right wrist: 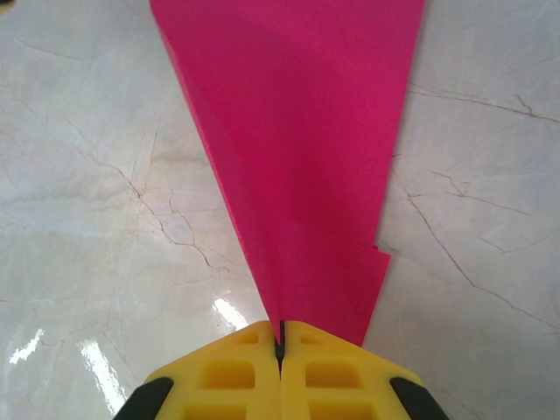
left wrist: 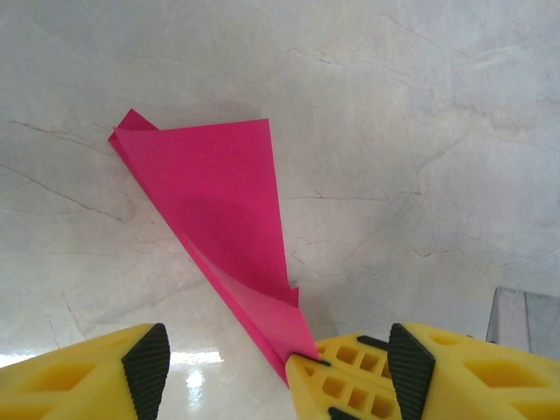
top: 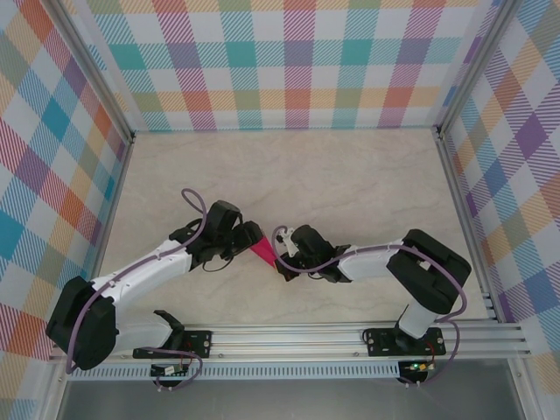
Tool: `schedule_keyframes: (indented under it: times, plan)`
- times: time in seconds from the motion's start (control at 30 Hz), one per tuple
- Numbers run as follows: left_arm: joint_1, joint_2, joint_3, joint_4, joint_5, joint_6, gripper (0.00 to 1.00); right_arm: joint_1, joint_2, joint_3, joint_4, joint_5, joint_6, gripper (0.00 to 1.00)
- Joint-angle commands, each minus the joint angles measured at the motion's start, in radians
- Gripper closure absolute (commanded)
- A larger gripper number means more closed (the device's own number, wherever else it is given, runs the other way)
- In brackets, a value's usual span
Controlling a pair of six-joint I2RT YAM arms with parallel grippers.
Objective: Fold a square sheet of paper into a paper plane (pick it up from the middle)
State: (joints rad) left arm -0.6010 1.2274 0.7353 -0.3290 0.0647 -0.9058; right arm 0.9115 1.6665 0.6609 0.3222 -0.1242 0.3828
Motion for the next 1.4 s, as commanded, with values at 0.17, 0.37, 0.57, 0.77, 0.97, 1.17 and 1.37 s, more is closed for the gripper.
schedule_keyframes:
  times: [0.17, 0.37, 0.57, 0.77, 0.97, 1.17, 1.37]
  plan:
    - [0.041, -0.026, -0.075, 0.117, 0.064, -0.023, 0.58, -0.039, 0.046, -0.021, 0.085, -0.141, 0.144, 0.98]
    - [0.05, -0.034, -0.103, 0.13, 0.075, -0.026, 0.61, -0.038, 0.069, -0.009, 0.048, -0.13, 0.149, 0.96]
    - [0.05, -0.034, -0.12, 0.157, 0.102, -0.021, 0.63, -0.038, 0.084, 0.001, 0.056, -0.16, 0.169, 0.95]
    - [0.05, -0.017, -0.131, 0.173, 0.126, -0.016, 0.65, -0.039, 0.084, 0.014, 0.051, -0.18, 0.171, 0.94]
    - [0.05, 0.026, -0.134, 0.215, 0.158, -0.022, 0.5, -0.038, 0.085, 0.043, 0.022, -0.201, 0.163, 0.94]
    - [0.069, 0.106, -0.126, 0.225, 0.139, -0.07, 0.41, -0.037, 0.098, 0.059, 0.013, -0.227, 0.149, 0.92]
    - [0.095, 0.149, -0.104, 0.22, 0.123, -0.079, 0.44, -0.038, 0.115, 0.071, 0.017, -0.263, 0.149, 0.91]
